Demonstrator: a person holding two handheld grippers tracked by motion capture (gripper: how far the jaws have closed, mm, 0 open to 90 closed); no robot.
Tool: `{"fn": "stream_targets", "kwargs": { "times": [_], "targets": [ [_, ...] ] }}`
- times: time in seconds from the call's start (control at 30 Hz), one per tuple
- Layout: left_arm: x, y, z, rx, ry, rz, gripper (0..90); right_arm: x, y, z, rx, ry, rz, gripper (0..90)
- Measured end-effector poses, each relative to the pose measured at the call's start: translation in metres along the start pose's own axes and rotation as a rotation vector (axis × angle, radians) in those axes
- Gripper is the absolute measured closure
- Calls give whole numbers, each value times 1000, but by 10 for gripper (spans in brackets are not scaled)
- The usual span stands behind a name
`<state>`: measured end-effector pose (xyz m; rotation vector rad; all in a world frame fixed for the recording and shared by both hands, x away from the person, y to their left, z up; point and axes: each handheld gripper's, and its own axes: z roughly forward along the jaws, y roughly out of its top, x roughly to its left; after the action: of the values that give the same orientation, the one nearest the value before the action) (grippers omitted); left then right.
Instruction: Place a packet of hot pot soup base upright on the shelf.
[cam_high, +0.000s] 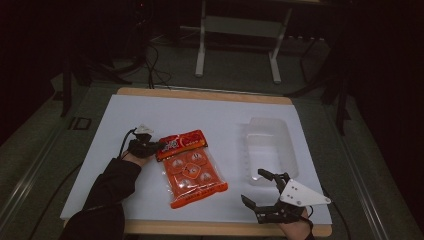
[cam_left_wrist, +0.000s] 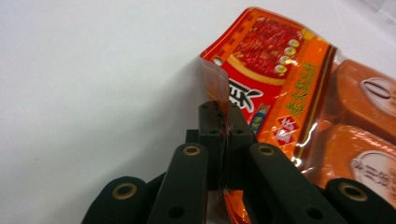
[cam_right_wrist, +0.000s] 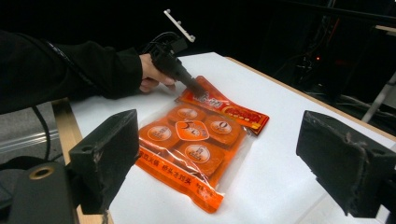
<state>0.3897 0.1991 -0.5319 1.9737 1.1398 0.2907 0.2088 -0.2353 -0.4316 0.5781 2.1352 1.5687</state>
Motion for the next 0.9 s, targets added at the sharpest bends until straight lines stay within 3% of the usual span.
{"fn": "stream_targets", "kwargs": {
  "times": [0.33, 0.37, 0.47, 0.7, 0.9],
  "targets": [
    [-14, 10, -20, -53, -12, 46, 899, -2, 1, -2, -2, -21, 6, 129],
    [-17, 13, -24, -67, -4, 65, 899, -2, 0, -2, -3, -25, 9, 128],
    [-20, 17, -30, -82, -22, 65, 899, -4, 1, -3, -3, -33, 16, 123],
    [-40, 31, -54, -125, -32, 132, 899, -6, 2, -5, -7, -58, 34, 111],
    [-50, 38, -69, -171, -48, 157, 899, -9, 3, -7, -10, -65, 47, 109]
  ]
}}
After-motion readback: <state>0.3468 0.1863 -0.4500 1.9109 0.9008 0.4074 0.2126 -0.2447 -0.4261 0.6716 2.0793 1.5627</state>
